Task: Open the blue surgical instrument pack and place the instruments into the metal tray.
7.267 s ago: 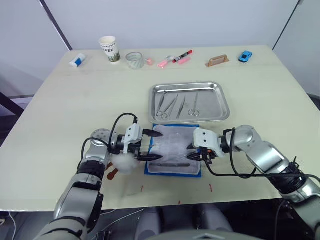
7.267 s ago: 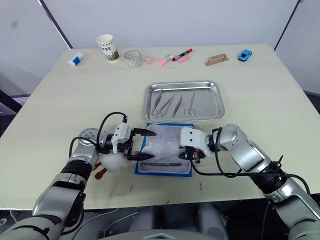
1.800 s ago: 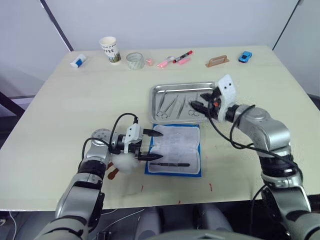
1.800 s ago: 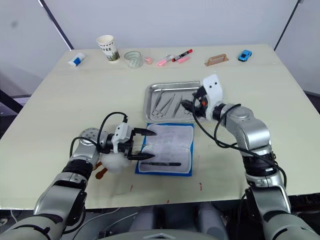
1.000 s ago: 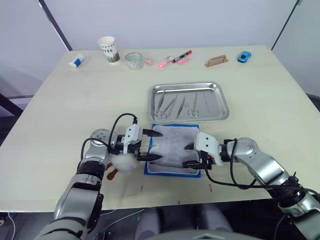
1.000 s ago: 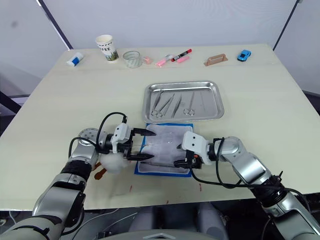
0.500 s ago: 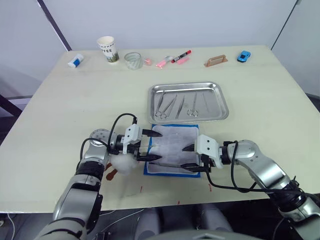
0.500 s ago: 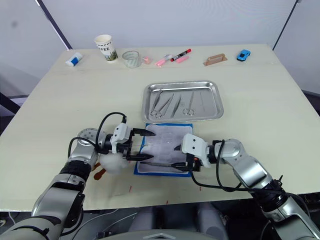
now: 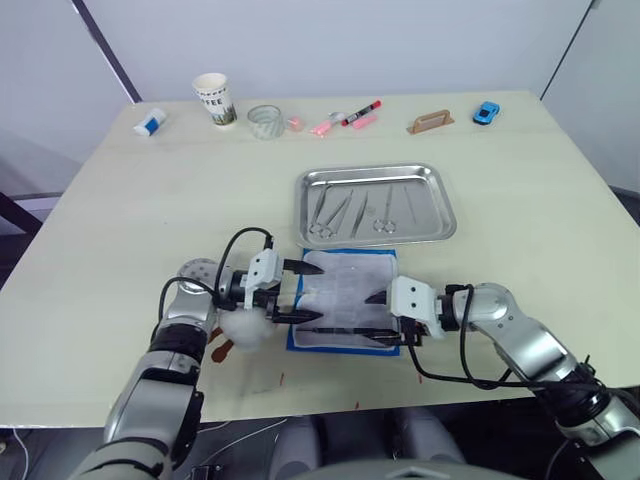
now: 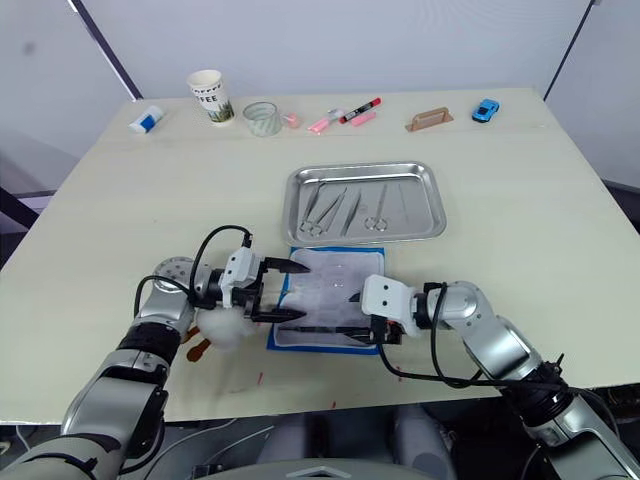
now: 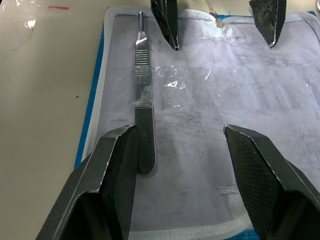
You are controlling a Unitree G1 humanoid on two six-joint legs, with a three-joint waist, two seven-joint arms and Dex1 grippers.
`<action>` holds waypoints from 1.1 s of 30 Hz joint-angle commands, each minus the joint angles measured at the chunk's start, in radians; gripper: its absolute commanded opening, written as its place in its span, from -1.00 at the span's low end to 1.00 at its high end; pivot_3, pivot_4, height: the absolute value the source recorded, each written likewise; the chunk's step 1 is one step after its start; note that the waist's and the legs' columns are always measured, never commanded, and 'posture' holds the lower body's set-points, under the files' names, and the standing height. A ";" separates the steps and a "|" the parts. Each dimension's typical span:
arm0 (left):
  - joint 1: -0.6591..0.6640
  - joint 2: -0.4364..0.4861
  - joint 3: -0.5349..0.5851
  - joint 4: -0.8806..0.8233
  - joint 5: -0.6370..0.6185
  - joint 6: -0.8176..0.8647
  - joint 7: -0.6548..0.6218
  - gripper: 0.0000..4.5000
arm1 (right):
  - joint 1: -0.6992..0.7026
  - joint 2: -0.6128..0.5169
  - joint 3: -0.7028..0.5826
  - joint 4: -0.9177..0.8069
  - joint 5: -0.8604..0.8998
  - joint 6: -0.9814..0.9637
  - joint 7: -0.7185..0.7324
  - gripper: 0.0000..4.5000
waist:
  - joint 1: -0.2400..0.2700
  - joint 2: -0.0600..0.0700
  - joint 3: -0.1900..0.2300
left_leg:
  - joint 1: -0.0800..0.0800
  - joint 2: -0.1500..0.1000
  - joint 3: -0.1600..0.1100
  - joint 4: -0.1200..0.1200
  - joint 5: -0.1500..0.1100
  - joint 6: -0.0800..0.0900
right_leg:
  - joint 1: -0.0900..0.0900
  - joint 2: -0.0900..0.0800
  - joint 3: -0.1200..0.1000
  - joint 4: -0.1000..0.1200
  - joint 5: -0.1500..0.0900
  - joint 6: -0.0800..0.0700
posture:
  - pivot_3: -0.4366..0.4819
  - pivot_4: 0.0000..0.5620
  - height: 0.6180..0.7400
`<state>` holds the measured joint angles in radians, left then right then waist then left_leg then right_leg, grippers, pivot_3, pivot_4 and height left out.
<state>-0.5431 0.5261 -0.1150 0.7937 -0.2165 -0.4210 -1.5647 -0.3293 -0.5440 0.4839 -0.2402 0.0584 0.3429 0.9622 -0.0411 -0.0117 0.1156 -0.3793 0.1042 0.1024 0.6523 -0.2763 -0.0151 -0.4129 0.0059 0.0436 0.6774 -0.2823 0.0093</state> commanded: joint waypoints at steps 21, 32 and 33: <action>0.054 0.024 -0.043 0.035 0.050 0.015 -0.033 1.00 | 0.049 -0.029 0.061 0.015 -0.089 -0.004 0.022 -0.72 | -0.001 -0.001 -0.001 | 0.002 0.000 0.000 0.000 0.000 0.000 | 0.000 0.001 0.002 0.001 0.000 -0.001 | -0.05 -0.47 1.00; 0.046 0.023 -0.045 0.047 0.053 0.008 -0.031 1.00 | 0.030 -0.042 0.065 -0.022 -0.087 0.023 0.041 -0.98 | -0.001 -0.002 -0.002 | 0.003 0.000 0.000 0.000 0.000 0.000 | 0.001 0.001 0.002 0.001 0.000 -0.001 | -0.05 -0.47 1.00; 0.046 0.023 -0.045 0.048 0.053 0.008 -0.031 1.00 | 0.025 -0.045 0.065 -0.033 -0.087 0.031 0.045 -0.98 | 0.000 -0.002 -0.002 | 0.003 0.000 0.000 0.000 0.000 0.000 | 0.001 0.001 0.002 0.001 0.000 -0.001 | -0.05 -0.47 1.00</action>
<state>-0.5388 0.5364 -0.1214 0.7940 -0.2200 -0.4196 -1.5653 -0.3103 -0.5558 0.5269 -0.2802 0.0046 0.3332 0.9791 -0.0416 -0.0138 0.1132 -0.3766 0.1047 0.1030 0.6526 -0.2763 -0.0151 -0.4118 0.0074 0.0459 0.6784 -0.2825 0.0088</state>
